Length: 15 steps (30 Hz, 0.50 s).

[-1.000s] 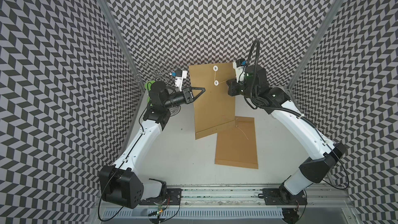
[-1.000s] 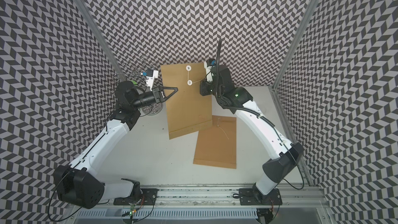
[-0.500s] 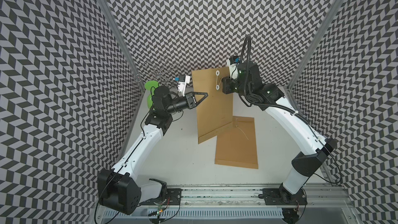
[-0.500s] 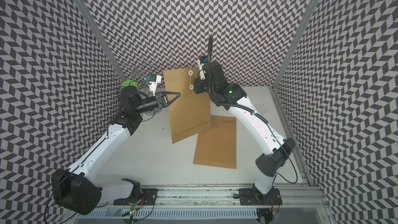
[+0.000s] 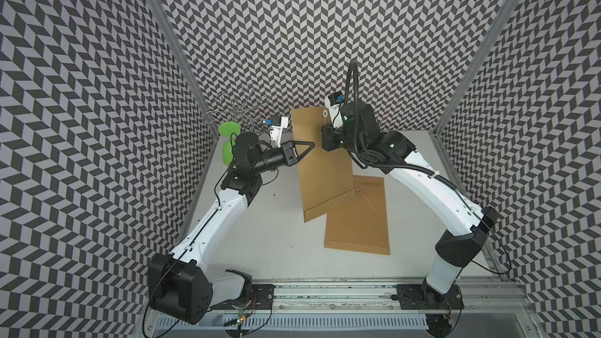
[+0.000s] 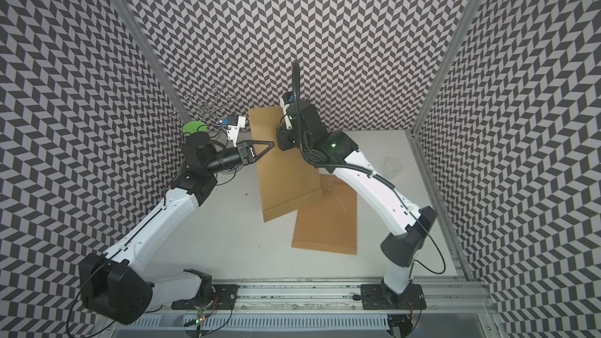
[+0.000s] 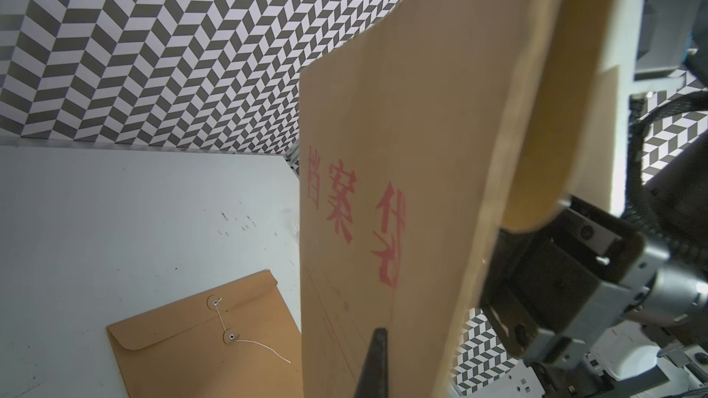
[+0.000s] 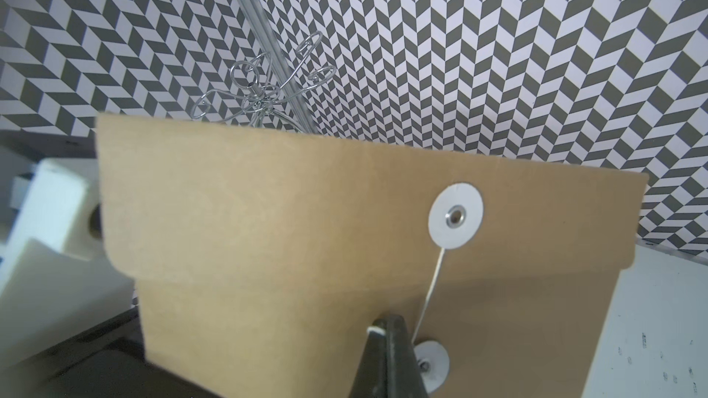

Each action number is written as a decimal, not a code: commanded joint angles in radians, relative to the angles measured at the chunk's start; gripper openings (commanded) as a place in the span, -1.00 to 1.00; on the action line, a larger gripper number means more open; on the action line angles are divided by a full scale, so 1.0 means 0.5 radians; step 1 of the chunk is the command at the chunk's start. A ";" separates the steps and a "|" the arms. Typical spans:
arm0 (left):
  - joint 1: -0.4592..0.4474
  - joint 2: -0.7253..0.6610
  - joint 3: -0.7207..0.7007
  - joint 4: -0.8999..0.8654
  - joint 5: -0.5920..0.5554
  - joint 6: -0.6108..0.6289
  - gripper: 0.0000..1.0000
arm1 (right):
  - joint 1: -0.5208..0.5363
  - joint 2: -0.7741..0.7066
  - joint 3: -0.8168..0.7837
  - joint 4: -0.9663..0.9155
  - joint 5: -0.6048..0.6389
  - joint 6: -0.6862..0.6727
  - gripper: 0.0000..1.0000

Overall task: Close the mouth of the file bag
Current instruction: Close the file bag.

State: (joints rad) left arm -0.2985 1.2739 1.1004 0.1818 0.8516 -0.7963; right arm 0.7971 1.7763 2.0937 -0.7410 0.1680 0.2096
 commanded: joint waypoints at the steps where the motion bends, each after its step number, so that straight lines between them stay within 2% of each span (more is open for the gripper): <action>1: -0.020 -0.022 -0.019 0.062 0.018 0.037 -1.00 | 0.056 0.020 0.009 0.055 -0.036 0.013 -1.00; 15: 0.110 0.032 0.142 0.119 0.023 0.065 -1.00 | 0.063 -0.182 -0.322 0.121 -0.163 0.063 -1.00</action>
State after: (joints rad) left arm -0.2512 1.2896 1.1168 0.1757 0.8433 -0.7780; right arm 0.8177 1.7336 1.9591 -0.7242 0.1043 0.2291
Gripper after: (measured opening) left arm 0.051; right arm 0.047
